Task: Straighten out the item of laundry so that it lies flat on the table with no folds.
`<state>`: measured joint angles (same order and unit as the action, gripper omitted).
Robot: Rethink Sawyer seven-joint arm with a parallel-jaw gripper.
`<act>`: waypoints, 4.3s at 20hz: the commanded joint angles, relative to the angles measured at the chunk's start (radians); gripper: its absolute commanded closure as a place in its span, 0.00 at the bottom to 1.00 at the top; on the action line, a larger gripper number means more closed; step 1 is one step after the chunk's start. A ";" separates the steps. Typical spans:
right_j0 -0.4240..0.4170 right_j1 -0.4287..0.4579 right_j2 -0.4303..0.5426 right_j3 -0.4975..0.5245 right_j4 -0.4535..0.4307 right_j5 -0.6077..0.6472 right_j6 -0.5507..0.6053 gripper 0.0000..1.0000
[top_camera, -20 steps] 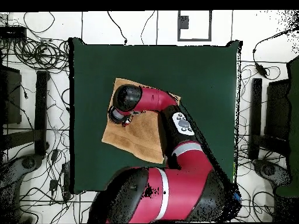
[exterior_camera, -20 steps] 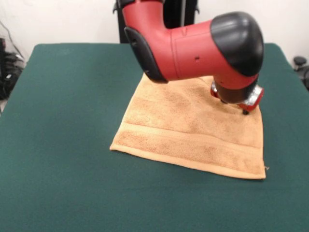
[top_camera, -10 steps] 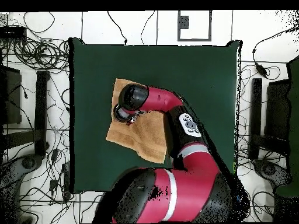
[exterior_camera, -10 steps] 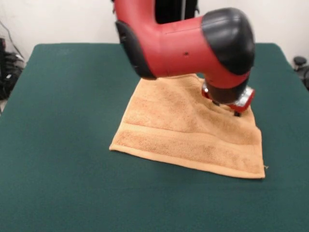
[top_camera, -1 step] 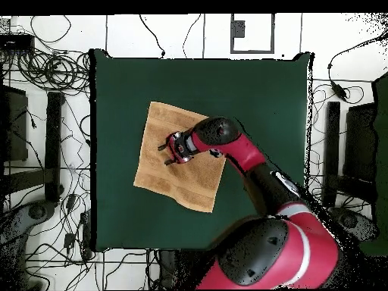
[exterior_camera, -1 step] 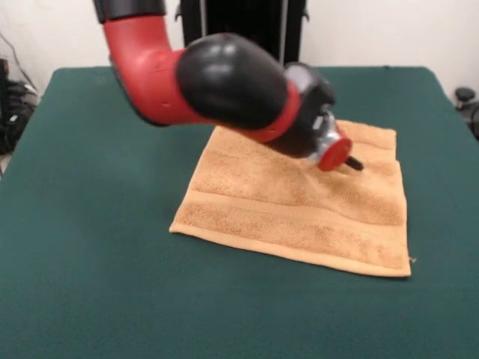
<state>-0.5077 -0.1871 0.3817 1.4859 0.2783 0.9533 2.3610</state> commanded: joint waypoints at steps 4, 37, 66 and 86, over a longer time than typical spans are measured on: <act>0.014 0.059 0.188 0.268 0.161 -0.194 0.077 0.00; 0.125 0.337 0.033 -0.063 -0.057 -0.429 -0.090 0.00; -0.085 0.554 0.254 -0.050 -0.101 -0.413 -0.164 0.00; -0.106 0.580 0.279 -0.083 -0.141 -0.363 -0.138 0.00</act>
<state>-0.6509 0.1007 0.6509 1.5663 0.1395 0.8248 2.3612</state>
